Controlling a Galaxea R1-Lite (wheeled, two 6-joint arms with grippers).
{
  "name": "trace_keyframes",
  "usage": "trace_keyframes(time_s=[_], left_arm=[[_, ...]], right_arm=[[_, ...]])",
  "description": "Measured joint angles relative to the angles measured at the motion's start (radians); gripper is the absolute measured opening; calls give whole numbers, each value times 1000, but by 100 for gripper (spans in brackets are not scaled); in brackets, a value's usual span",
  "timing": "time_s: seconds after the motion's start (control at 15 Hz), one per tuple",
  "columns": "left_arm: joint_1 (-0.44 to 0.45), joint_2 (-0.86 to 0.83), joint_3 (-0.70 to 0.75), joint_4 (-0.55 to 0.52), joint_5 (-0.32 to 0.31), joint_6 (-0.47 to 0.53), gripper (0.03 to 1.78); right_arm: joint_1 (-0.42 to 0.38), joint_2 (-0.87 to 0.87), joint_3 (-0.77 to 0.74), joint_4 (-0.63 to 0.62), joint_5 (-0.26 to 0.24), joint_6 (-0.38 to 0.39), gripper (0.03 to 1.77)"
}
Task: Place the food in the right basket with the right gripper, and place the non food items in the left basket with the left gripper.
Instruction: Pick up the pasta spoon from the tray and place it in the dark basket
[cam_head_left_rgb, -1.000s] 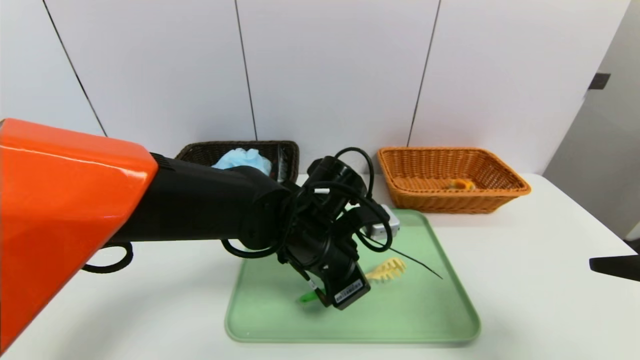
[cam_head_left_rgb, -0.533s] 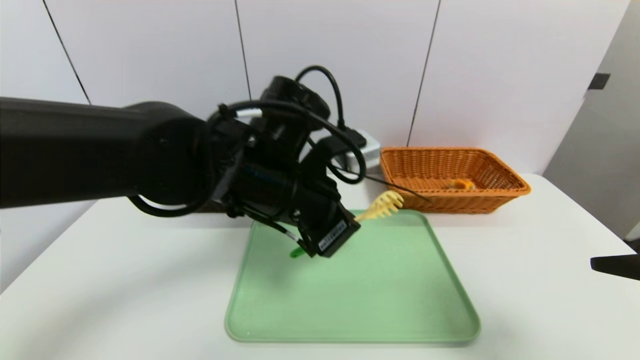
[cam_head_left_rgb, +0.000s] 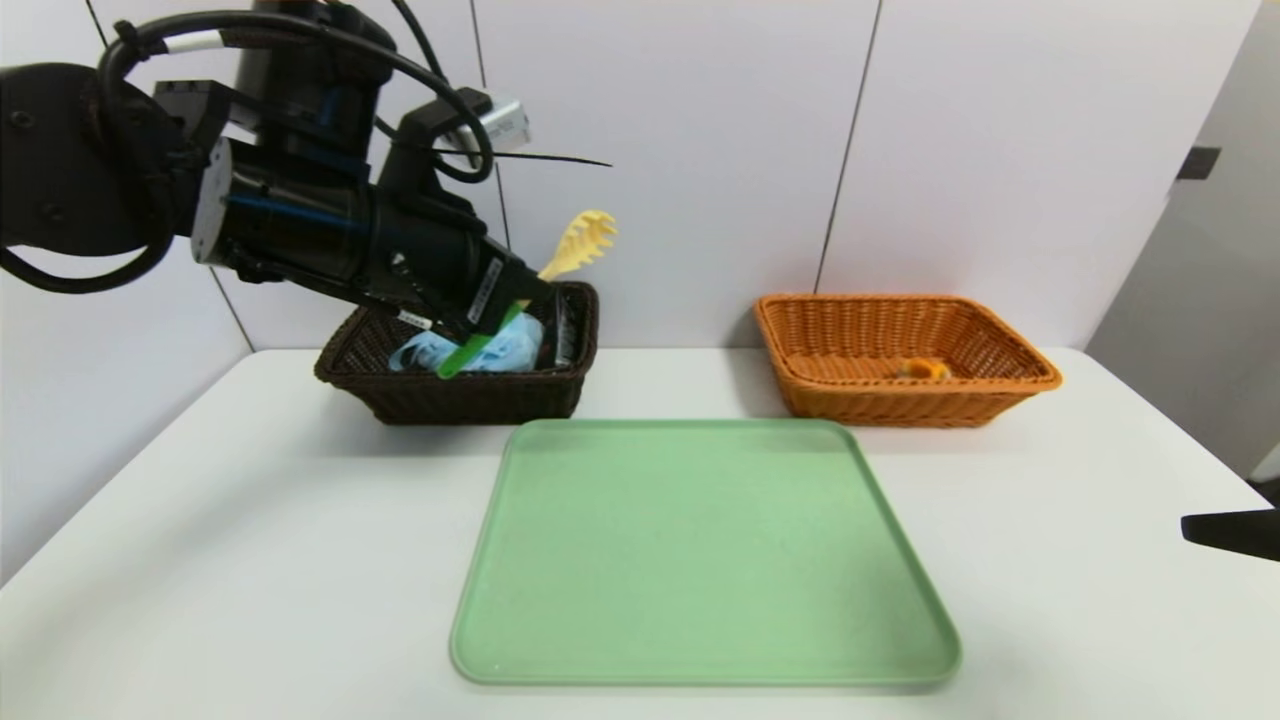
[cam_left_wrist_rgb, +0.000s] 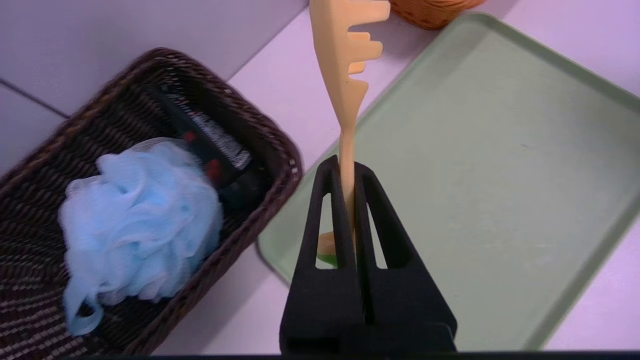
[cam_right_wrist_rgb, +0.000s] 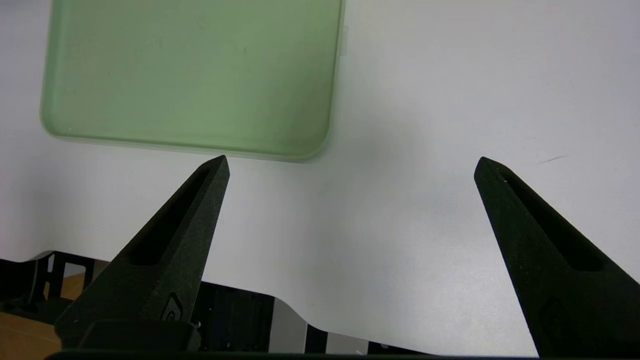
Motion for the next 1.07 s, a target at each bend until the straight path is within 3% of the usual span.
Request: trace_keyframes(time_s=[0.33, 0.53, 0.73, 0.87, 1.07], left_arm=[[220, 14, -16, -2, -128, 171, 8], [318, 74, -53, -7, -148, 305, 8], [356, 139, -93, -47, -174, 323, 8], [377, 182, -101, -125, -217, 323, 8], [400, 247, -104, -221, -222, 306, 8]], right_arm=[[0, 0, 9, 0, -3, -4, 170], [0, -3, 23, 0, -7, -5, 170], [0, -7, 39, 1, -7, -5, 170], [0, -8, 45, 1, -9, -3, 170], [0, -12, 58, 1, -12, -3, 170]])
